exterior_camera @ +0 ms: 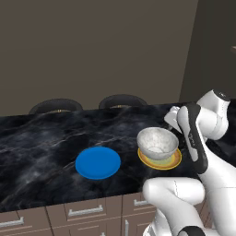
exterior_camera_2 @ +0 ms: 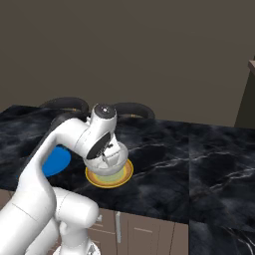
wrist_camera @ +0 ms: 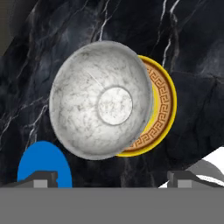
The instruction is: Move the bowls from the cabinet to the plates on the dining table.
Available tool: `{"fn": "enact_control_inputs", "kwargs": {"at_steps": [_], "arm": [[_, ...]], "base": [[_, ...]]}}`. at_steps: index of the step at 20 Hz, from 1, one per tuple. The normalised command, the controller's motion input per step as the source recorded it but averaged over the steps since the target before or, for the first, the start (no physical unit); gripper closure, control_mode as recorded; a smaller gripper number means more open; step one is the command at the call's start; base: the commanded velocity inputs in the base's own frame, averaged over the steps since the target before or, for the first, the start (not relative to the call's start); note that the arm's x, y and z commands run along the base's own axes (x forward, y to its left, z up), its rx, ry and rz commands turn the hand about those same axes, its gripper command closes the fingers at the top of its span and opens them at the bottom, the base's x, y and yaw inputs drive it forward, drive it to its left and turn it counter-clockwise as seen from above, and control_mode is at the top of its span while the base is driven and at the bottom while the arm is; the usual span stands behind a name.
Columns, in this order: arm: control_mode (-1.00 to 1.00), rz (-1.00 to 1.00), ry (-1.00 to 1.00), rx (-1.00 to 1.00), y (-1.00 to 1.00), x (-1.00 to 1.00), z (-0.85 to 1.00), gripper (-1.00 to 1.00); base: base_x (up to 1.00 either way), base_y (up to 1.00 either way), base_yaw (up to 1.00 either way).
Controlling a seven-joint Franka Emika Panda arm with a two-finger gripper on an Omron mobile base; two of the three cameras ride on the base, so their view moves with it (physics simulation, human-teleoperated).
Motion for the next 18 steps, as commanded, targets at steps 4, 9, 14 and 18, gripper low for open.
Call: {"fn": "enact_control_inputs", "kwargs": {"at_steps": [4,9,14,18], "arm": [[-1.0,-0.05,-0.04,0.0,0.31,-0.3,0.41,-1.0],[-1.0,-0.06,-0.03,0.0,0.4,-0.25,0.38,-1.0],[-1.0,-0.03,-0.04,0.01,0.46,-0.25,0.37,-1.0],[-1.0,-0.02,-0.05,0.02,0.48,-0.28,0.33,-1.0]], "base": [[0.0,0.0,0.0],[0.0,0.0,0.0],[0.0,0.0,0.0],[0.0,0.0,0.0]]}}
